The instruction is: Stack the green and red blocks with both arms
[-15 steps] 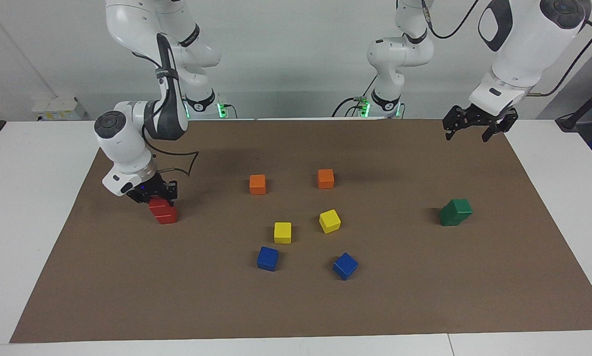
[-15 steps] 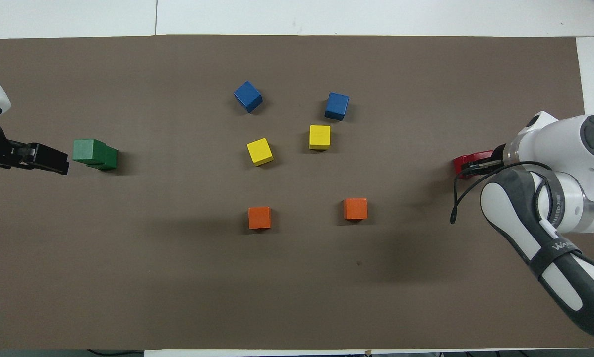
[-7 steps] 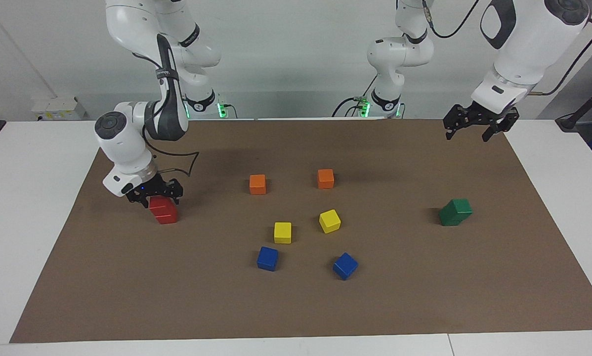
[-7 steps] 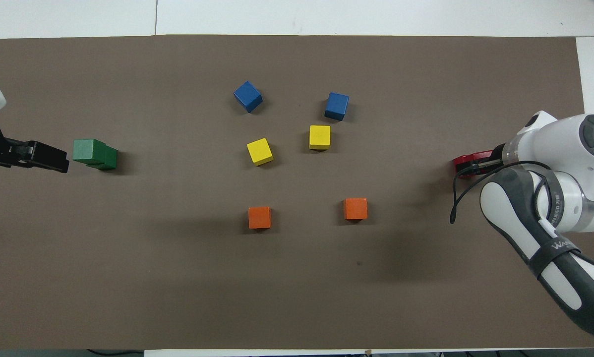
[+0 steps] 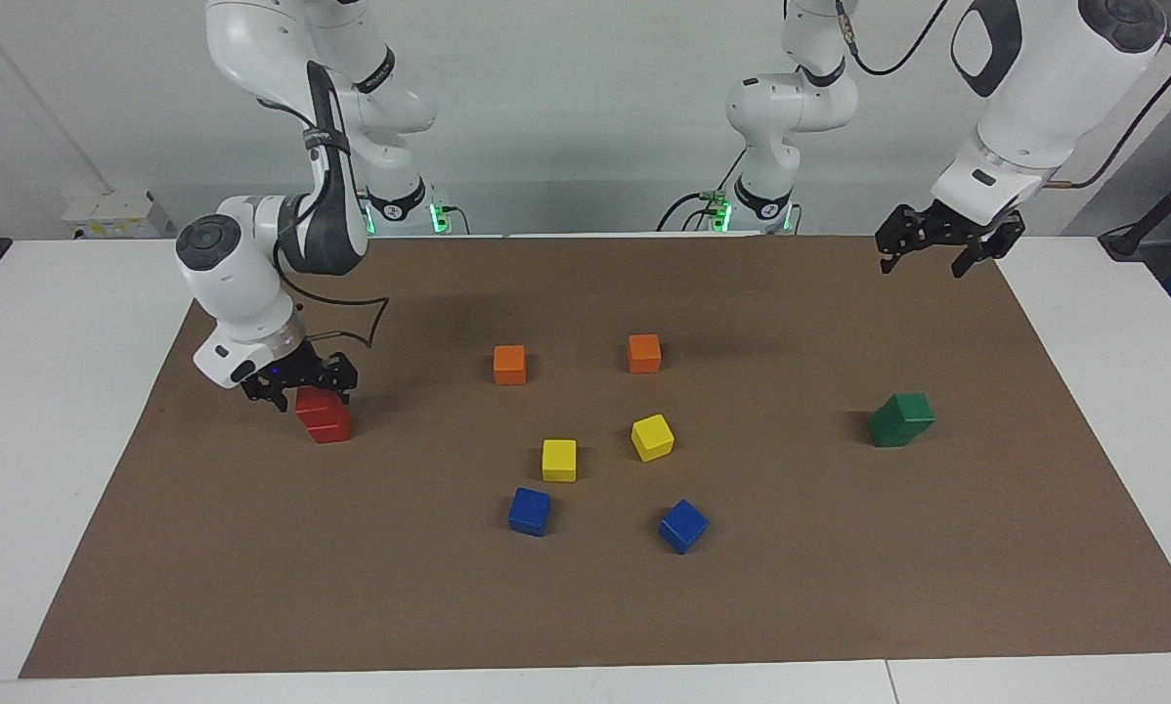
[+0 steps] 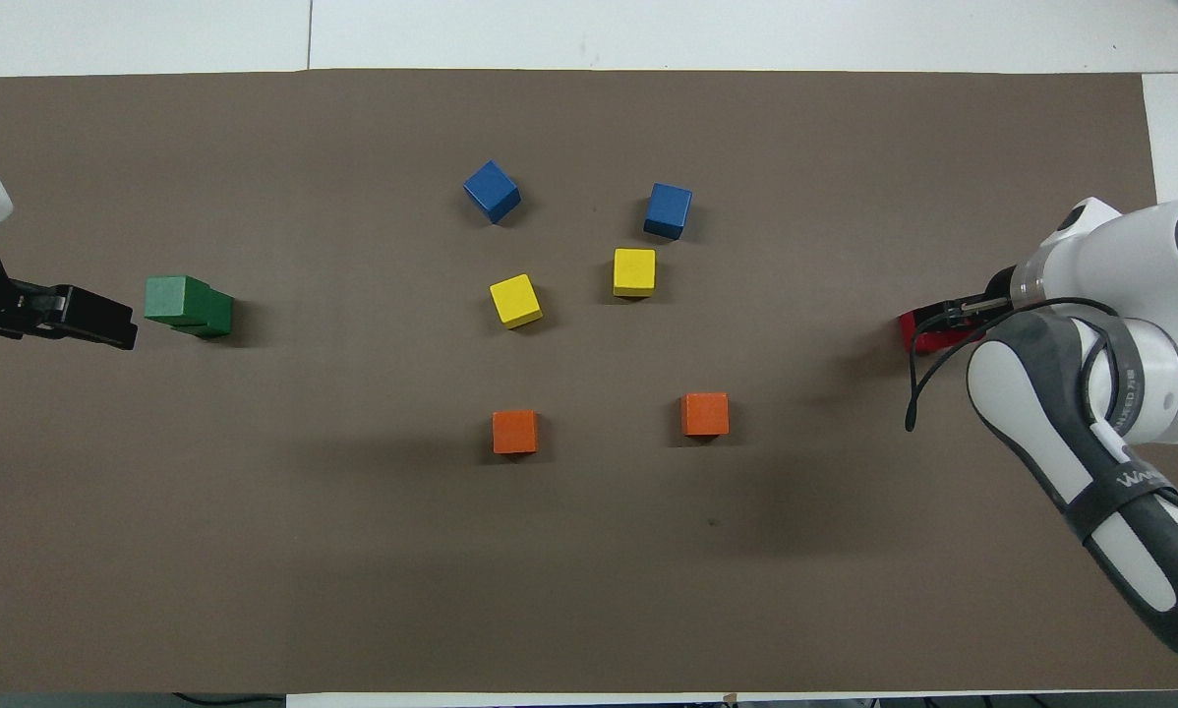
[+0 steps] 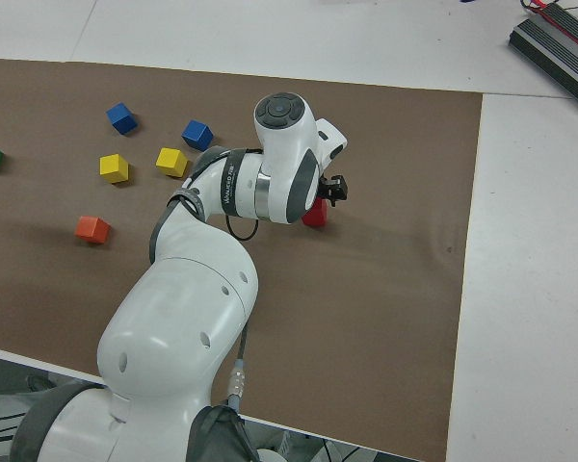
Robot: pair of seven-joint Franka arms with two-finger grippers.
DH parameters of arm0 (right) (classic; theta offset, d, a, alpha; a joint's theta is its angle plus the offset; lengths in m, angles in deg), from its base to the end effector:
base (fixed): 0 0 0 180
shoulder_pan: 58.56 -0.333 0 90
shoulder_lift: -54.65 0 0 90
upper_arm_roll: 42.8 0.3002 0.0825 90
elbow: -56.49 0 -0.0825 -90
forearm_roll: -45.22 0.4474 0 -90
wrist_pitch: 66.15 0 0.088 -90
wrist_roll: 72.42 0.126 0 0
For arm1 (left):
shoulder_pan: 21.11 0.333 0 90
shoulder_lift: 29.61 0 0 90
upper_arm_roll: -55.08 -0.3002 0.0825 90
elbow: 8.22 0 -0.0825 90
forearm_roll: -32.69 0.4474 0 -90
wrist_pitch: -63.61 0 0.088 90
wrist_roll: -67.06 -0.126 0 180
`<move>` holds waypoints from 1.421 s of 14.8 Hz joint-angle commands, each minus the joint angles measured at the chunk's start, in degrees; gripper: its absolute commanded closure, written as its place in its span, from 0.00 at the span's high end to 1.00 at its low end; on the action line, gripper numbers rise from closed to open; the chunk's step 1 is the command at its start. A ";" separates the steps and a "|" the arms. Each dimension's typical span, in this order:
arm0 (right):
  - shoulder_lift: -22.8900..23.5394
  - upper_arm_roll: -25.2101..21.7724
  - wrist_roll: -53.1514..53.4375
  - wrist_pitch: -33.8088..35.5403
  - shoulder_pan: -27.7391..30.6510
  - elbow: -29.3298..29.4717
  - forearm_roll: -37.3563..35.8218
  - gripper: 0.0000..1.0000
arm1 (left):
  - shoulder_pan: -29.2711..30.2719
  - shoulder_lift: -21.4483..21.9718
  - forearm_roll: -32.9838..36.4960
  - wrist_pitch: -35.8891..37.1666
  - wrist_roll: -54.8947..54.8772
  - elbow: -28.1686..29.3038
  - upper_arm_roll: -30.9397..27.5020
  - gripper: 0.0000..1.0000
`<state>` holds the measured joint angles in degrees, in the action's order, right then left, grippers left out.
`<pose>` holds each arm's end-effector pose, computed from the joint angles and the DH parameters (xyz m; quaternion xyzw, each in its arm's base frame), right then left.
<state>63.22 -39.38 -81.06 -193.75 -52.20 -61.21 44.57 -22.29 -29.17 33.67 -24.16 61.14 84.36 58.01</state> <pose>0.6259 -0.0328 0.2956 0.9985 0.0527 0.0117 0.0013 0.6071 -0.0415 0.5672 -0.9954 0.0873 0.0383 0.0081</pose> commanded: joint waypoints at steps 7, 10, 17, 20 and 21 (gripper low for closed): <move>-2.50 0.44 0.81 18.42 0.32 18.99 0.29 1.00 | -0.93 0.36 -0.72 0.85 -0.41 -0.29 -0.13 1.00; -6.89 0.70 0.73 23.16 0.23 21.36 0.12 1.00 | -1.02 0.36 -0.72 0.85 -0.32 -0.29 -0.13 1.00; -10.07 0.70 0.64 39.34 0.32 26.03 0.47 1.00 | -1.02 0.44 -0.72 0.85 -0.41 -0.29 -0.13 1.00; -10.16 0.53 0.73 44.53 0.50 26.64 0.47 1.00 | -0.93 0.44 -0.72 0.85 -0.41 -0.29 -0.13 1.00; -10.07 0.44 0.73 44.54 0.76 26.91 0.47 1.00 | -0.93 0.44 -0.72 0.85 -0.41 -0.29 -0.13 1.00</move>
<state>52.58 -39.02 -81.05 -150.99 -52.17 -35.75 44.57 -22.40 -29.13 33.65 -24.16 61.14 84.36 58.60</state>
